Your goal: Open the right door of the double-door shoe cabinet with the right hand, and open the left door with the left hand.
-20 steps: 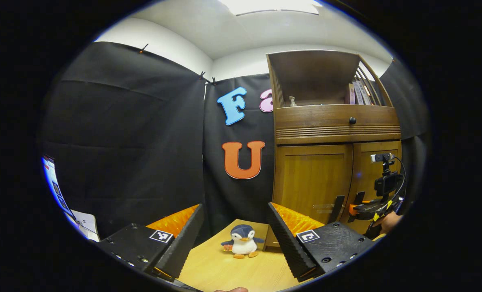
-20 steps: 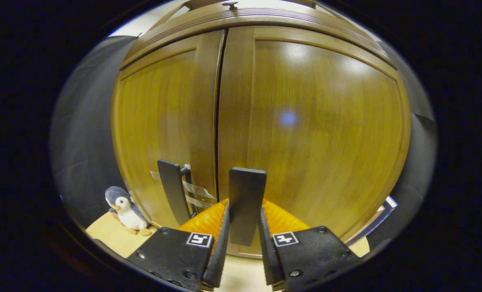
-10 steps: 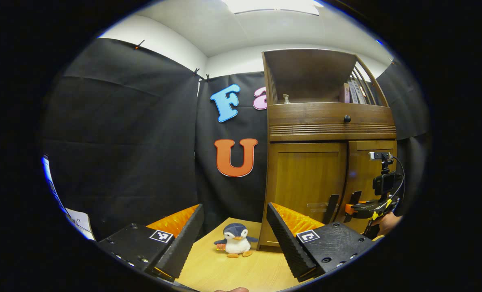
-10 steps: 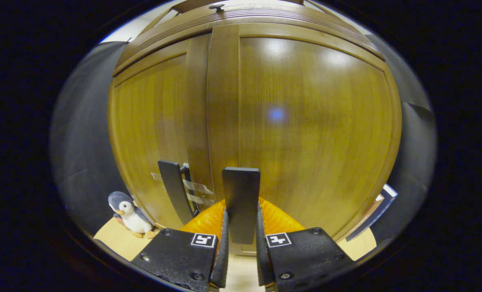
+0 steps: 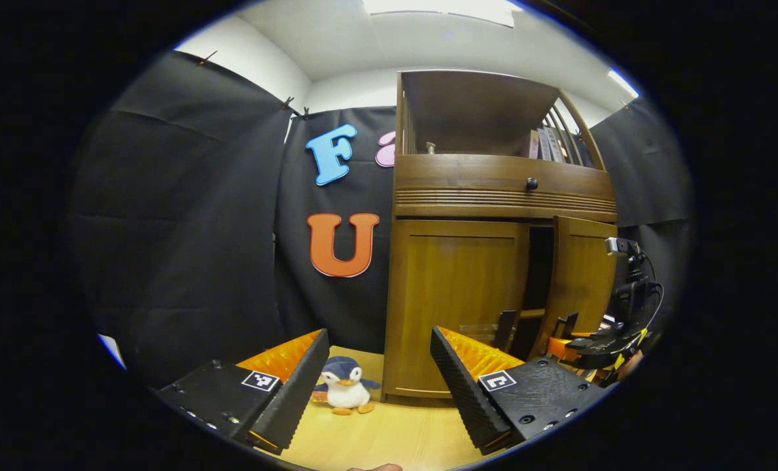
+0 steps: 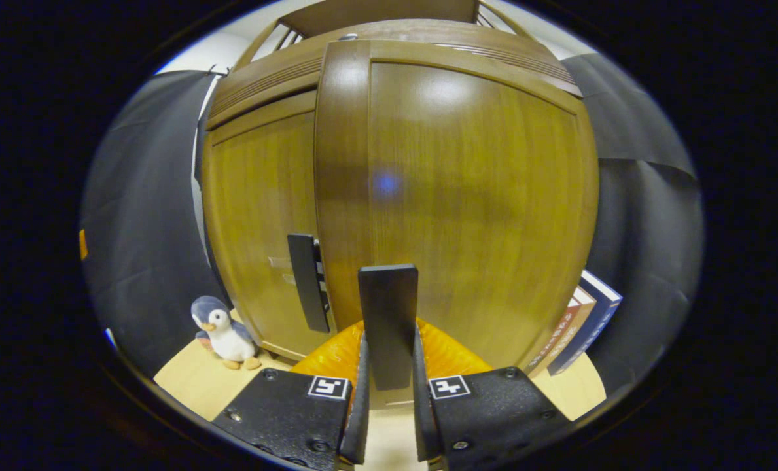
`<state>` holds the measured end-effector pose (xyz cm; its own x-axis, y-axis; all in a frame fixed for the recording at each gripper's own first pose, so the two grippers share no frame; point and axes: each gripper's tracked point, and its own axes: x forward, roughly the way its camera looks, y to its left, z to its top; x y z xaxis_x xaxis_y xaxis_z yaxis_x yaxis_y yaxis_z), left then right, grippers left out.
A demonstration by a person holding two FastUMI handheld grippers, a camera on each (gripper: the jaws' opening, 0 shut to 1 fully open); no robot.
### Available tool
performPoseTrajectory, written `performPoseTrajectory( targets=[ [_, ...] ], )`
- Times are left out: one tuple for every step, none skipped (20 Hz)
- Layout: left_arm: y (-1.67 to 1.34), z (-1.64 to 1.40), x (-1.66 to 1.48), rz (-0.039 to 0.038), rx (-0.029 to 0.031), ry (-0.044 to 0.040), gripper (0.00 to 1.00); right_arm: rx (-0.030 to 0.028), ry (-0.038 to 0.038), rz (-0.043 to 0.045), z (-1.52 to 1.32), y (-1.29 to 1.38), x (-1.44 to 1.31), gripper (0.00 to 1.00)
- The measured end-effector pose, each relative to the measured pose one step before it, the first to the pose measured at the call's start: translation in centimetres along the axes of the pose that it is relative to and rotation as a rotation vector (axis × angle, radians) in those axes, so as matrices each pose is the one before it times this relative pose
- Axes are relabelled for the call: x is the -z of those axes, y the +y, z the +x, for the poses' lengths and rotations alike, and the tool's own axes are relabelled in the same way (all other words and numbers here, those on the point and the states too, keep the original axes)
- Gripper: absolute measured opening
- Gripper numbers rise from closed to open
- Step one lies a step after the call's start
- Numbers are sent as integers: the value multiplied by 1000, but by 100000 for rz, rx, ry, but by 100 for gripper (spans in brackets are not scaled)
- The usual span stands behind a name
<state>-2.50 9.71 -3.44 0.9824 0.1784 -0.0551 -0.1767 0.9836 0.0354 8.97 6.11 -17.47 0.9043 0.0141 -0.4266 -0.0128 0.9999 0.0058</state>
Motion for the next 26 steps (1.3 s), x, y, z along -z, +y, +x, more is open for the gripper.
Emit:
performPoseTrajectory(
  targets=[
    [-652,342,129,-68,1863,286,95,32,3,151,-657,-222,178,32],
    [-614,466,101,88,2016,233,95,21,82,289,-703,-219,241,32],
    [-791,696,249,-299,1779,321,95,31,337,326,-591,-226,161,32],
    [-763,293,-69,-155,1720,-55,95,61,442,415,-664,-294,235,32],
    [-641,247,-25,-142,1705,-46,95,96,355,127,-648,-317,142,32],
    [-670,214,12,36,1591,-196,94,211,140,-239,-624,-414,248,31],
    [-509,286,82,204,1441,92,94,309,31,-190,-676,-397,165,31],
    [-504,71,390,256,1496,186,94,562,-98,-19,-779,-467,306,31],
    [-583,274,220,161,1226,391,95,711,-61,-127,-695,-499,154,30],
    [-514,276,18,-110,1338,442,95,890,-34,-19,-668,-548,234,30],
    [-626,180,234,-293,1329,328,95,1023,74,-87,-594,-558,191,30],
    [-560,349,46,-114,1242,485,95,987,235,81,-795,-603,149,30],
    [-506,226,29,78,1041,331,95,575,283,-420,-580,-557,137,30],
    [-364,224,224,51,1042,302,95,-434,462,-685,-613,-617,301,30],
    [-354,323,88,-81,1226,100,95,-752,355,653,-576,-587,97,30],
    [-665,331,27,-92,1230,287,95,-699,242,1224,-504,-620,123,30],
    [-727,330,124,-53,1213,380,95,18,252,533,-484,-659,157,29],
    [-678,233,232,-30,964,454,95,714,4,309,-393,-787,204,29],
    [-485,301,97,-129,871,393,95,1063,-446,-696,-493,-795,101,28],
    [-498,376,210,-115,660,493,95,1023,-592,-775,-414,-702,167,28],
    [-438,466,289,-242,635,473,95,1090,78,-942,-358,-713,62,27],
    [-512,559,201,-183,827,535,95,1312,-67,-781,-403,-903,200,27],
    [-509,619,321,-167,526,727,95,1155,-634,-558,-253,-763,-92,27],
    [-455,606,197,96,506,527,95,1682,-954,-91,-209,-751,-229,27],
    [-349,689,324,217,242,917,95,2096,-465,-241,-264,-978,47,27],
    [-370,496,322,297,422,634,95,1807,-234,270,-138,-829,22,27]
  ],
)
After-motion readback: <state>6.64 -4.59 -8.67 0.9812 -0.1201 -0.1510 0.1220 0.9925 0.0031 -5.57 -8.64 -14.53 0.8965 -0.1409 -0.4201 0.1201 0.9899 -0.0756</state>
